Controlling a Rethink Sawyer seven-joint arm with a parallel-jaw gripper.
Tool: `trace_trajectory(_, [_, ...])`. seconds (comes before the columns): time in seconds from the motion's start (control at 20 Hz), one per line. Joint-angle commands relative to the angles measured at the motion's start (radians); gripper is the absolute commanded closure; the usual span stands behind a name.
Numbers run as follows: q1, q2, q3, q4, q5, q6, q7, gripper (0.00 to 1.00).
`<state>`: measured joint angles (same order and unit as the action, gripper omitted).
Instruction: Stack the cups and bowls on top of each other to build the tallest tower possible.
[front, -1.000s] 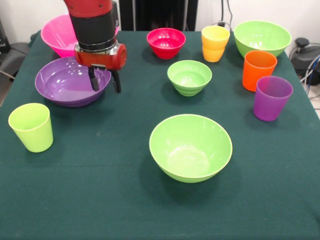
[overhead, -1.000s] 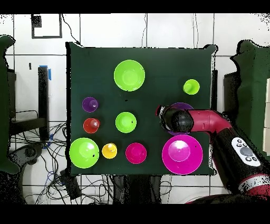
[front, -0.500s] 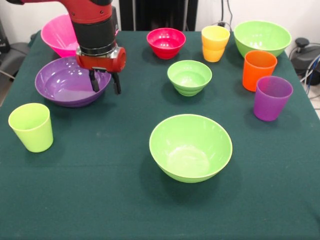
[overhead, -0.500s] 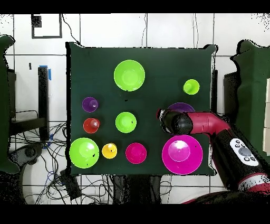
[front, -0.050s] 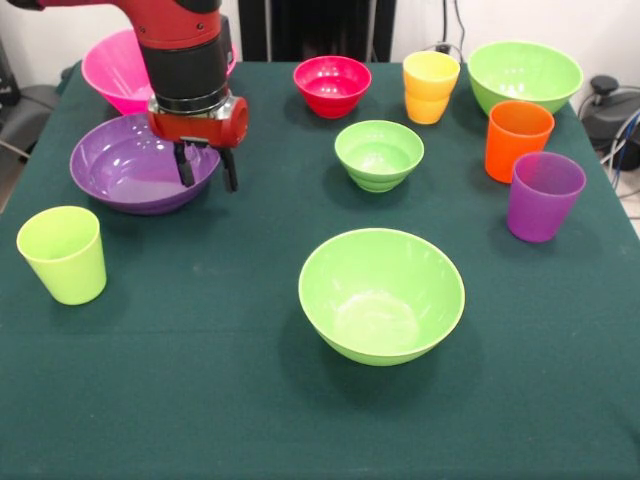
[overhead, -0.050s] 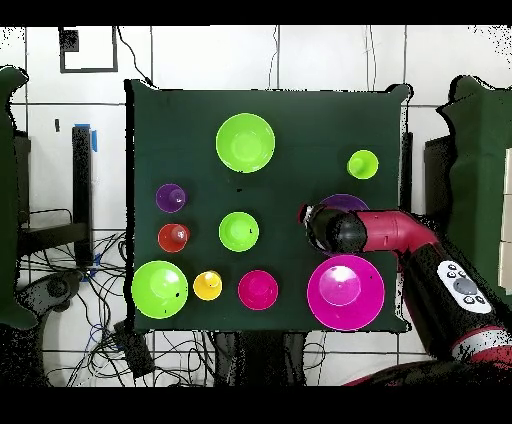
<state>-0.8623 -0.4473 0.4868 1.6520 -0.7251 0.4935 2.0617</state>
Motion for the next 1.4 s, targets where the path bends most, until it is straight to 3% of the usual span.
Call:
trace_trajectory(0.05, [0.029, 0.058, 0.026, -0.117, -0.086, 0.124, -0.292, 0.0])
trace_trajectory(0.65, [0.033, 0.013, 0.026, -0.072, -0.068, 0.118, -0.253, 0.0])
trace_trajectory(0.7, [0.035, 0.01, 0.024, -0.071, -0.069, 0.116, -0.249, 1.0])
trace_trajectory(1.4, [0.032, 0.0, 0.033, -0.056, -0.077, 0.08, -0.223, 1.0])
